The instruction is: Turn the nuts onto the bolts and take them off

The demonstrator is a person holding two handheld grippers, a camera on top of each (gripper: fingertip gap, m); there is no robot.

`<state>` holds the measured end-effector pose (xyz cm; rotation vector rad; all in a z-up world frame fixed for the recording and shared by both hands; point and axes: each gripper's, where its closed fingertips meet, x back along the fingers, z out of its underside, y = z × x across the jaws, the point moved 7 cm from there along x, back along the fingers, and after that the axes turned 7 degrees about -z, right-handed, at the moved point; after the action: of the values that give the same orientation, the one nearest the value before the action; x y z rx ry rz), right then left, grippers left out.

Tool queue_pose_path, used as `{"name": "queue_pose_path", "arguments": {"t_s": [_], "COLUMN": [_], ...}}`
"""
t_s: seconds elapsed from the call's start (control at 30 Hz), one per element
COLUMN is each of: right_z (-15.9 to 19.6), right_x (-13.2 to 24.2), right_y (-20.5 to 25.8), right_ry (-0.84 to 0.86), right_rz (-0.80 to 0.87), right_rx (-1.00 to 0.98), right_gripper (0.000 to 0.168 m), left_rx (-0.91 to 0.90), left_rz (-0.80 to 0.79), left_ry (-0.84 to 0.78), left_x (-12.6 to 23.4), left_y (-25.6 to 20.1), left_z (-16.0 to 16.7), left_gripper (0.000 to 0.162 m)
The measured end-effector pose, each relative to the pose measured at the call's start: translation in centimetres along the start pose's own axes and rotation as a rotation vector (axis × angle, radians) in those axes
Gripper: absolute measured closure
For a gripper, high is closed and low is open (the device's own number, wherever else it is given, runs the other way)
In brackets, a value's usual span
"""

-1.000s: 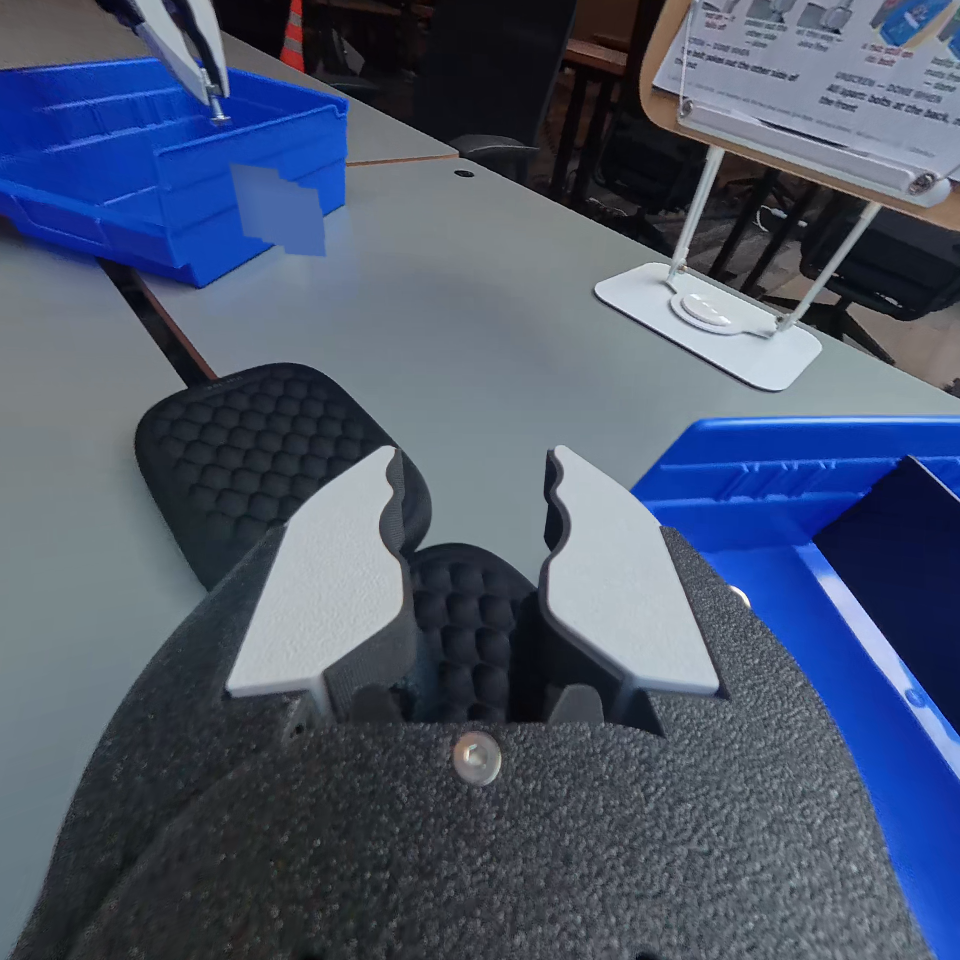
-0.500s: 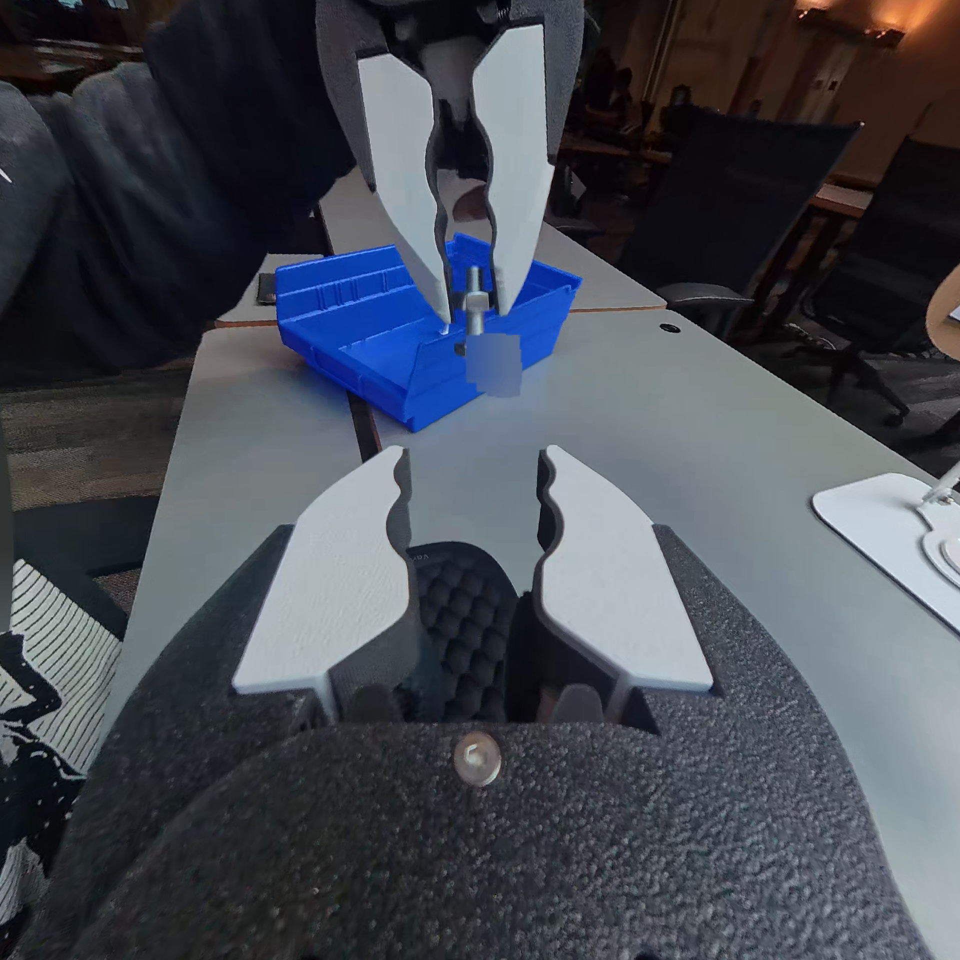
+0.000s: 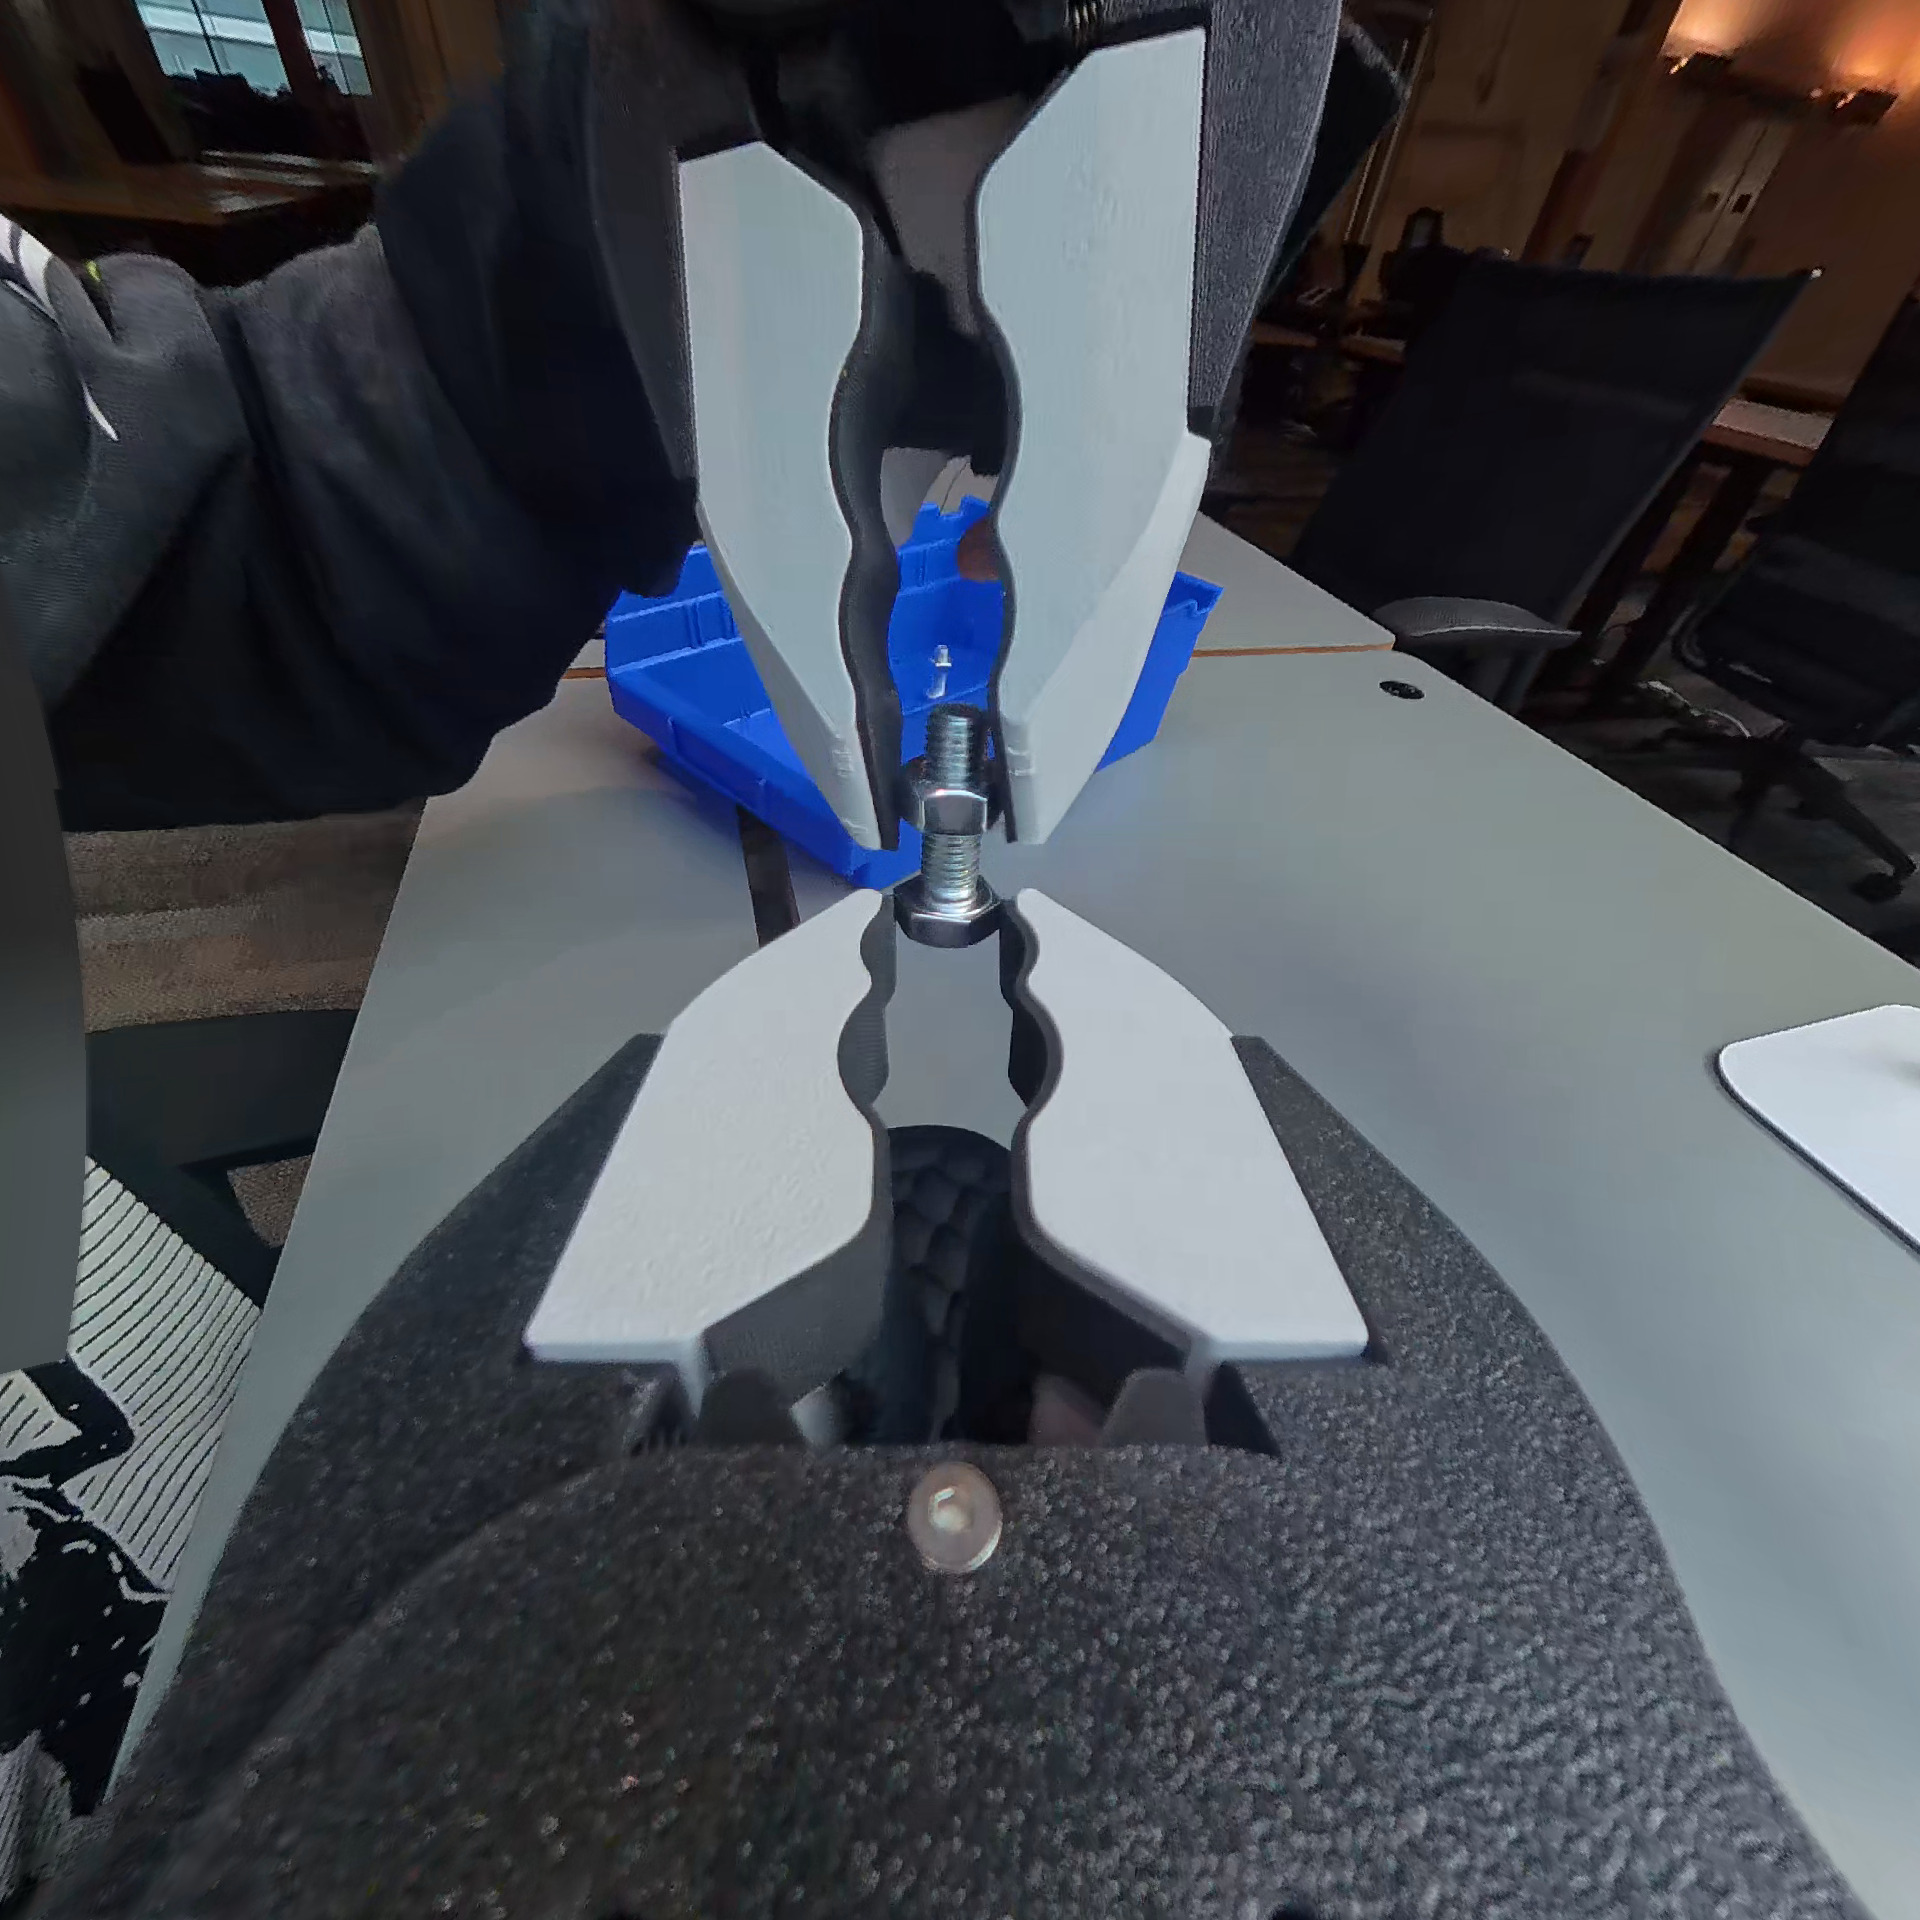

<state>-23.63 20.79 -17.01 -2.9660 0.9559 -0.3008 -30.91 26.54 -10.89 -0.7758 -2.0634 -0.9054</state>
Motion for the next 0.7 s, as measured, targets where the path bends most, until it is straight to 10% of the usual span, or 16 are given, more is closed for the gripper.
{"name": "queue_pose_path", "arguments": {"t_s": [0.43,0.7], "right_z": [-1.2,-1.1], "right_x": [4.1,4.3], "right_y": [-1.4,-1.4], "right_ry": [-0.294,-0.295], "right_rz": [0.042,0.033], "right_rx": [-0.007,-0.007], "right_gripper": [0.151,0.151], "left_rx": [0.578,0.645], "left_rz": [-0.442,-0.365], "left_ry": [-0.885,-0.973], "left_x": [-0.7,-3.3], "left_y": [1.0,0.1], "left_z": [0.7,0.4], "left_gripper": [0.120,0.119]}}
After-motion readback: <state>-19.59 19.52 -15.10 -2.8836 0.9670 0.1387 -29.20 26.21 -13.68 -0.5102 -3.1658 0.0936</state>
